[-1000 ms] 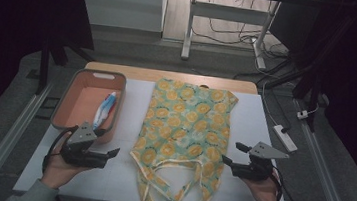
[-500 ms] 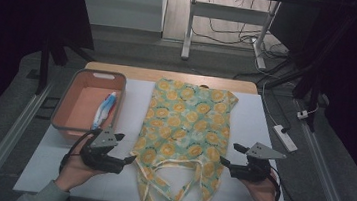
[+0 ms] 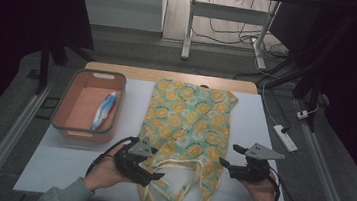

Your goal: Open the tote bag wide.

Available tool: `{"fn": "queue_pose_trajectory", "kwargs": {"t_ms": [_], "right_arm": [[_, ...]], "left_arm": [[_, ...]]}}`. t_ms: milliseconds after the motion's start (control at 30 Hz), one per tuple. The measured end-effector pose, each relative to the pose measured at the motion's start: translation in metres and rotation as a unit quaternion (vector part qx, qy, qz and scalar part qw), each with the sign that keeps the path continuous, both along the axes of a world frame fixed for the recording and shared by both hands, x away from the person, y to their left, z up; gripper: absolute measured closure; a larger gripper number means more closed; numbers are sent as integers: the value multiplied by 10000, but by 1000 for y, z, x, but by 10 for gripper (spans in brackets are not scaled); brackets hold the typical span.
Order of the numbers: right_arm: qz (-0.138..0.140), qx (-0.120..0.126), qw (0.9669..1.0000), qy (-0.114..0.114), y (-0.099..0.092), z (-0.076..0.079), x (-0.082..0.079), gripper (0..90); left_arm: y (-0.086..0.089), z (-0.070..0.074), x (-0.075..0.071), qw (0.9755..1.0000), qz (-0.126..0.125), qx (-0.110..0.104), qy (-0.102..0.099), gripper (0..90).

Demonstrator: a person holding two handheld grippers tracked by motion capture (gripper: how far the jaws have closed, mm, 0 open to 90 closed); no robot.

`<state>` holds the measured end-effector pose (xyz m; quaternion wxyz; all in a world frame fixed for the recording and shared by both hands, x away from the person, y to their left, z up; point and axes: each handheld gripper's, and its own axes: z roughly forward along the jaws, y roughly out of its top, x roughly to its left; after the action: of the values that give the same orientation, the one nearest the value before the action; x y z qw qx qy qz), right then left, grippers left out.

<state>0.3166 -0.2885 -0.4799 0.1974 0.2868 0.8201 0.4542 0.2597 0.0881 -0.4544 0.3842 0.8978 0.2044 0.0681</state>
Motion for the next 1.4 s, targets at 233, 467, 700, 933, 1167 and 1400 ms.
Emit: {"fn": "queue_pose_trajectory", "kwargs": {"t_ms": [233,467,700,933,1167,1400], "right_arm": [[-20,8,10000,0,-1,0,0,273],[0,-37,10000,59,1,-2,1,273],[11,-69,10000,47,2,-2,0,272],[-28,-58,10000,20,-1,-2,0,273],[-13,-62,10000,14,-2,-2,0,273],[7,-29,10000,-22,-4,1,-2,276]], "left_arm": [[-19,-14,-10,9981,-498,218,275,228],[-41,-35,-15,9939,-762,672,421,228],[-47,-58,-12,9878,-939,1046,671,451],[-37,-51,-10,9895,-1030,821,597,874],[-12,-20,-11,9961,-837,-52,278,883],[18,24,-1,9955,-254,-884,-206,882]]}}
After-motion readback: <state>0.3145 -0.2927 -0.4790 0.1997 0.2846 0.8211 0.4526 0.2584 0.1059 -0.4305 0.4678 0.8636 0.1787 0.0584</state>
